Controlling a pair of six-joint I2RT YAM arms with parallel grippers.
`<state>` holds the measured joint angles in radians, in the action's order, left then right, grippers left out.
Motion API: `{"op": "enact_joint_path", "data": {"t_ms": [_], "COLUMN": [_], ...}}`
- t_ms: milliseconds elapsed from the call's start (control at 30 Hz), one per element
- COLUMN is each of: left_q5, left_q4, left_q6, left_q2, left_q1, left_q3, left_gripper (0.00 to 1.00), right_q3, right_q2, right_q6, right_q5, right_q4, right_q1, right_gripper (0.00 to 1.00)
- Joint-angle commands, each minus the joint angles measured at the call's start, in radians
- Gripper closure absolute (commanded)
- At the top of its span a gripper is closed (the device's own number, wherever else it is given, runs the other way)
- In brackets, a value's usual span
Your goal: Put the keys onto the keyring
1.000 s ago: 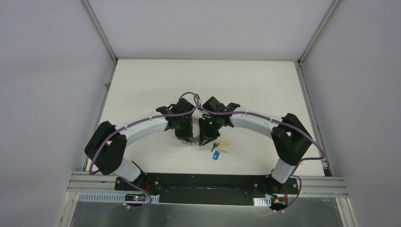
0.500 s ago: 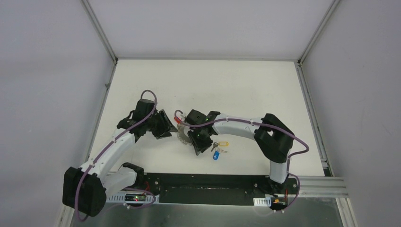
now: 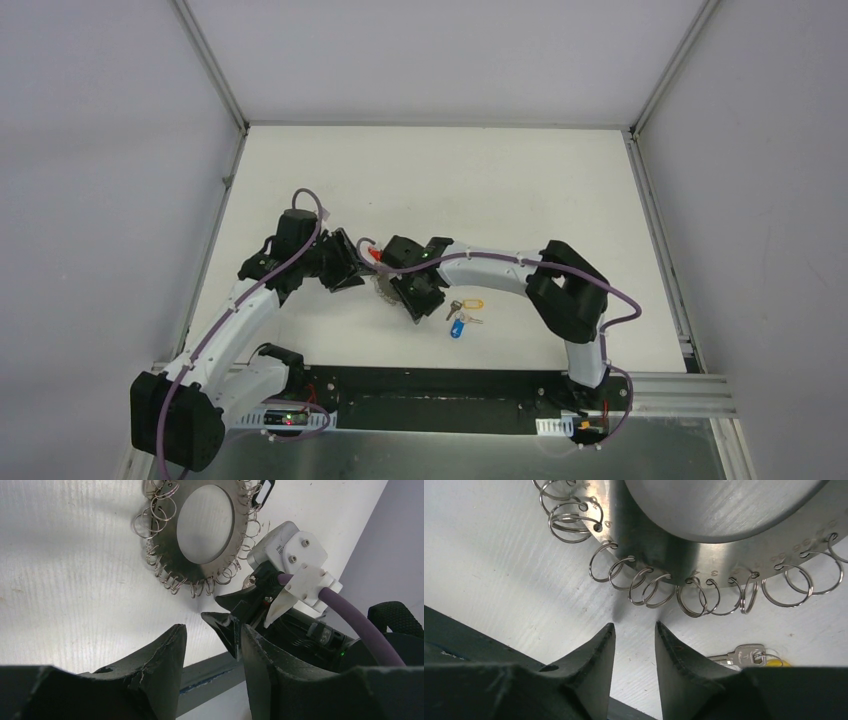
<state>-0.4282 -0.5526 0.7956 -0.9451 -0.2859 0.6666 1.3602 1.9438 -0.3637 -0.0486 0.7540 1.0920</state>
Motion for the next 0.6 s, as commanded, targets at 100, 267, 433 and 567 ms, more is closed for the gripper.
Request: {"op": "enact_joint_path", "data": {"t_ms": [100, 267, 433, 567], "left_q5": [-0.027, -0.035, -0.035, -0.046], "left_q4": [0.016, 0.007, 0.007, 0.008], "left_q6": [-0.034, -0.05, -0.05, -0.061], "left_q2": [0.005, 0.004, 0.001, -0.015], "left_q1": [0.014, 0.014, 0.014, 0.014], "left_q3": [0.02, 0.011, -0.01, -0.016], "left_gripper": [0.54, 0.54, 0.54, 0.55], "right_q3": [0.064, 0.041, 0.031, 0.044], "right_q2": [0.002, -0.025, -0.047, -0.05], "right_q6": [-0.024, -0.066, -0.078, -0.087], "right_q5": [-0.026, -0.063, -0.014, 0.025], "right_q4": [-0.026, -0.071, -0.069, -0.045], "right_q1": [-0.042, -0.09, -0.103, -0.12], "right_gripper": [0.74, 0.78, 0.79, 0.81]}}
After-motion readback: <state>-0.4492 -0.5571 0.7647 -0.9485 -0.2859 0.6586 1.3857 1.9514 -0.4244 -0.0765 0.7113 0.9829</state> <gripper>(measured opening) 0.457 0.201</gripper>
